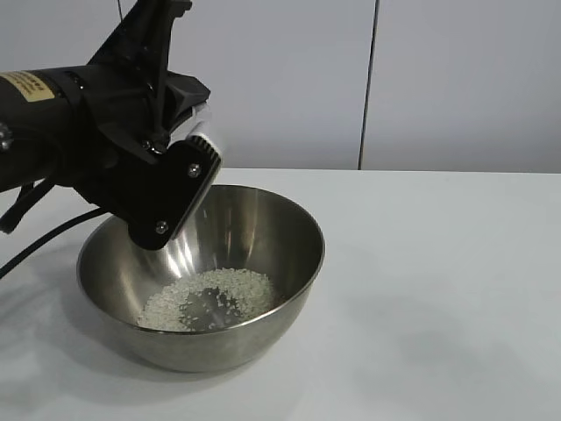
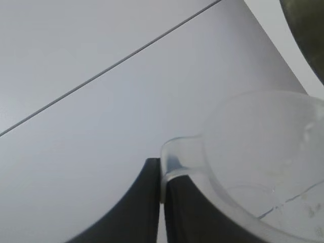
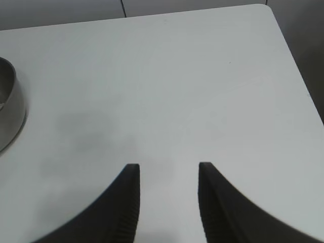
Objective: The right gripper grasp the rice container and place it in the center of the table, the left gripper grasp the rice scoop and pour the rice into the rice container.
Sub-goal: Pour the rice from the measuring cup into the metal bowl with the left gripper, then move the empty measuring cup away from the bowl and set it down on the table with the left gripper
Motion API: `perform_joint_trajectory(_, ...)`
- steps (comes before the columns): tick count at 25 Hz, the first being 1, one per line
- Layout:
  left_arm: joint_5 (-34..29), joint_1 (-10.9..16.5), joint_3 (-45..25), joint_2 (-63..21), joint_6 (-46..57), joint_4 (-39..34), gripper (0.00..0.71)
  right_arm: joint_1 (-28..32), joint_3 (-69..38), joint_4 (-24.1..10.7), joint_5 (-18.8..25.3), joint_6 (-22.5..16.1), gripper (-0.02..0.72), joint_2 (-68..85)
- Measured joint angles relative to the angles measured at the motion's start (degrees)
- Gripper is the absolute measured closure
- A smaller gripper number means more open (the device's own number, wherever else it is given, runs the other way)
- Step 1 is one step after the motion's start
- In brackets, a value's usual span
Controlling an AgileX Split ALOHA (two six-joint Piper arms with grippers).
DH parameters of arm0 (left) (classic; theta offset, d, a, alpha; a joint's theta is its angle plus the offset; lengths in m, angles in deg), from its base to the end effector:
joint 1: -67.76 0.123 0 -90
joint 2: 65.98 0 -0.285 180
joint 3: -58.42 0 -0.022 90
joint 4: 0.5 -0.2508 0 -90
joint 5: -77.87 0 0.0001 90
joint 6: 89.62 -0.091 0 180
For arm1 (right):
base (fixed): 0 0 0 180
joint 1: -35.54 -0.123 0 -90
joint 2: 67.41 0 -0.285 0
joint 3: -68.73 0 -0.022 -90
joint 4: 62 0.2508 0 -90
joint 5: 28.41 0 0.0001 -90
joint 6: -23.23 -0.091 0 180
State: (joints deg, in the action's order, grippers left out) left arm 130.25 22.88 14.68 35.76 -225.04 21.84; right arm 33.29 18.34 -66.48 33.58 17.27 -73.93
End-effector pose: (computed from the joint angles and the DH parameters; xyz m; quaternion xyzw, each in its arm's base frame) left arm 0.2352 -0.1956 0.1998 0.7127 0.1895 0.5005 0.4535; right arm -0.0053 -0.0065 0.2669 0.0296 0.8600 -0.0026 0.5094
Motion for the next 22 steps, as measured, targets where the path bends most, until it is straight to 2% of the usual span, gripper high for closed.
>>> perform_joint_trajectory(6, -0.05, 0.0, 0.0, 0.0, 0.88, 0.0, 0.701, 0.0, 0.0, 0.0, 0.0, 0.0, 0.451, 0.0)
perform_joint_trajectory(8, 0.2, 0.0, 0.0, 0.0, 5.38, 0.12, 0.701, 0.0, 0.0, 0.0, 0.0, 0.0, 0.451, 0.0)
perform_joint_trajectory(11, 3.58, 0.0, 0.0, 0.0, 19.04, 1.97, 0.701, 0.0, 0.0, 0.0, 0.0, 0.0, 0.451, 0.0)
perform_joint_trajectory(14, 7.94, 0.0, 0.0, -0.14, 37.56, 6.58, 0.701, 0.0, 0.0, 0.0, 0.0, 0.0, 0.451, 0.0)
perform_joint_trajectory(18, 9.37, 0.31, 0.0, -2.08, 53.23, 12.85, 0.701, 0.0, 0.0, 0.0, 0.0, 0.0, 0.451, 0.0)
perform_joint_trajectory(22, 8.53, 3.98, 0.0, -4.83, 63.18, 14.48, 0.701, 0.0, 0.0, 0.0, 0.0, 0.0, 0.451, 0.0)
